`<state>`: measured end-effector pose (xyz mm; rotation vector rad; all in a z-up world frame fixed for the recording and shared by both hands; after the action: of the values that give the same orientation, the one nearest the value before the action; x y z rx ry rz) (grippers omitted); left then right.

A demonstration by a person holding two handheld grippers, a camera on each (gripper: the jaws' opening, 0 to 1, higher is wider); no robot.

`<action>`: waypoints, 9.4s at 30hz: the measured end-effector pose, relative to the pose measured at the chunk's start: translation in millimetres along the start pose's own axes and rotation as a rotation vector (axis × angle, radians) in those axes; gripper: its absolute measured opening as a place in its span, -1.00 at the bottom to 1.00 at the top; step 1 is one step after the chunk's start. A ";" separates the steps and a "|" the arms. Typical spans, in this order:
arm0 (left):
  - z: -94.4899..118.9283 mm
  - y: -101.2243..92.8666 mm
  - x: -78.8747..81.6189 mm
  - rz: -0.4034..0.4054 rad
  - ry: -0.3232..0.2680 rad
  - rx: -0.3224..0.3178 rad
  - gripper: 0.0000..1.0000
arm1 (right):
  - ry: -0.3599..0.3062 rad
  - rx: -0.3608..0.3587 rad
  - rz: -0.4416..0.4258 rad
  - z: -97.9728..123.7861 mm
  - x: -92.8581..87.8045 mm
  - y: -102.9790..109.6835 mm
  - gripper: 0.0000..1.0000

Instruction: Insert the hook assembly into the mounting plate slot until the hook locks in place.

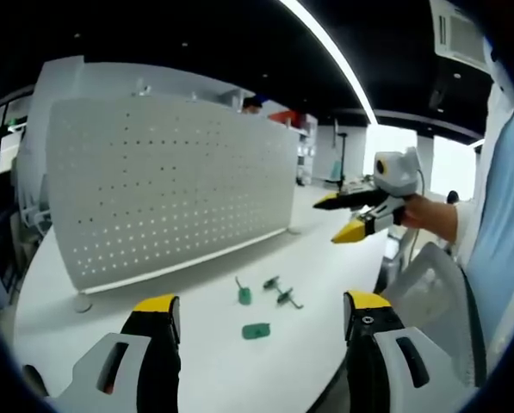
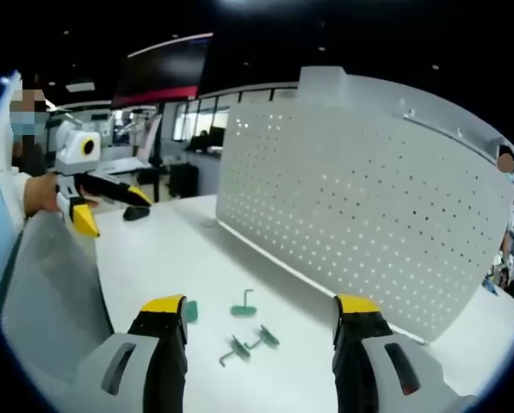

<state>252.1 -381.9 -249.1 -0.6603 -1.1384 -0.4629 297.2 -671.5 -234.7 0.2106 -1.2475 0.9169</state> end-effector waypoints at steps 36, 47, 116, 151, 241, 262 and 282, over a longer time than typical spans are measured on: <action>-1.4 -1.2 -1.7 -0.007 0.013 -0.009 0.56 | 0.021 0.030 0.010 -11.7 -3.2 -1.9 0.25; -2.0 -1.2 -1.9 -0.007 0.015 -0.011 0.55 | 0.025 0.042 0.016 -16.6 -3.9 -2.8 0.20; -2.9 -2.4 -5.5 -0.025 0.044 -0.026 0.50 | 0.235 0.265 0.089 -105.0 -67.6 -11.3 -0.68; -4.2 -3.6 -5.0 -0.036 0.049 -0.031 0.48 | 0.332 0.347 0.185 -132.1 -86.1 -8.1 -0.96; -22.5 -12.0 71.8 -0.050 -0.201 0.065 -0.11 | -0.228 0.135 0.031 -65.7 97.4 4.7 -1.00; -35.5 -13.1 83.7 0.056 -0.277 0.053 -0.43 | -0.354 0.100 -0.009 -64.5 119.6 19.3 -1.00; -46.4 -16.8 81.9 0.101 -0.302 0.040 -0.79 | -0.387 0.097 -0.036 -66.3 119.9 25.5 -1.00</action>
<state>302.0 -426.7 -180.9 -0.7666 -1.3879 -0.2584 330.4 -557.9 -161.2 0.5041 -1.5499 0.9333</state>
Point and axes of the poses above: the point that each gripper's makers call its tool centre point, and the gripper's own axes: z roughly backward along the fingers, y roughly to its left, x roughly out of its top, the point moved 8 cm from there along z, roughly backward along the fingers, and after that the axes turned 9 degrees about z, right-handed, at the moved point
